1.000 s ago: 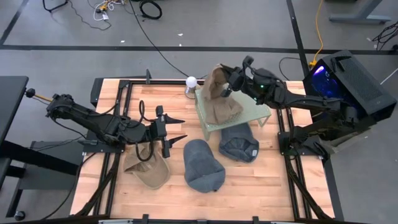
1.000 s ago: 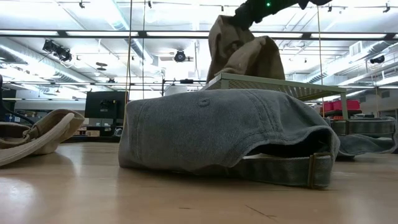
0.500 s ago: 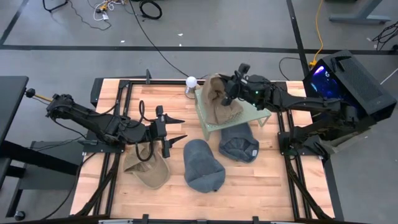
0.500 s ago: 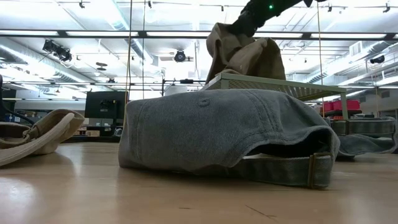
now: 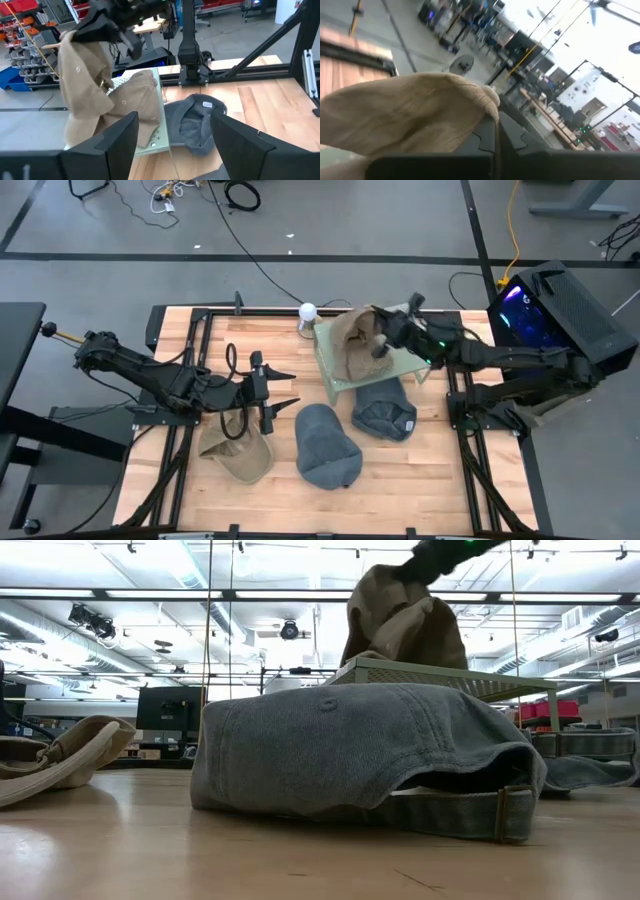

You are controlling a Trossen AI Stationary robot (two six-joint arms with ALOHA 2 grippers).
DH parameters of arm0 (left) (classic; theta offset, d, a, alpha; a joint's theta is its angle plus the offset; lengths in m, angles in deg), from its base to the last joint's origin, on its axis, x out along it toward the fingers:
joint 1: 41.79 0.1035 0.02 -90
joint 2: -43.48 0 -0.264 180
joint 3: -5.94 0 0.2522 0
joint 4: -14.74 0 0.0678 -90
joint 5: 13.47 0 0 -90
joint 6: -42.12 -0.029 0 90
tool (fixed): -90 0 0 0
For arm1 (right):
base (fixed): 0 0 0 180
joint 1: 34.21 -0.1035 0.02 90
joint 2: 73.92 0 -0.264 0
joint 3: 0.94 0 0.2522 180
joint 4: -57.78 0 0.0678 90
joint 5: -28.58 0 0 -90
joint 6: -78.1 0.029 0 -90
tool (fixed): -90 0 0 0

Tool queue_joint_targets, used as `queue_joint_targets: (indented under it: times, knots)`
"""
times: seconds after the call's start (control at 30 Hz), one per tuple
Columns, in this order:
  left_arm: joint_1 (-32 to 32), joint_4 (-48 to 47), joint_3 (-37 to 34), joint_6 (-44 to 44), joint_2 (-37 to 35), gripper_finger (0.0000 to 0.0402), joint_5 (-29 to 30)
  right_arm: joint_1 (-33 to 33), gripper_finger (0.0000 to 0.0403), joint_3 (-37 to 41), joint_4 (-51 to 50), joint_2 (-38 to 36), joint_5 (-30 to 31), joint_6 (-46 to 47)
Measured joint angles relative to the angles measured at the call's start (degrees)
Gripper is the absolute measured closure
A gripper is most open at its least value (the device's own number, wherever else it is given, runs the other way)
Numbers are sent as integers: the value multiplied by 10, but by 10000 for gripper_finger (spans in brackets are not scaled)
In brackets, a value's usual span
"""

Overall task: Stack caps on shelf
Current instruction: Stack the top brown cap on the brown cap on the shelf

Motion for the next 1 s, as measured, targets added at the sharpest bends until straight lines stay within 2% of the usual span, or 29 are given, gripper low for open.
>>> queue_joint_targets:
  times: [0.17,0.3,0.63,1.0]
  knots:
    - [0,-2,0,0,0,149,0,-40,403,103,116,-51,13,-5]
    - [0,-1,0,0,0,149,0,-69,403,148,159,-62,36,-19]
    - [0,-1,0,4,0,149,0,-132,392,176,160,-63,35,48]
    - [0,-1,0,4,0,149,0,-169,390,176,136,-63,35,115]
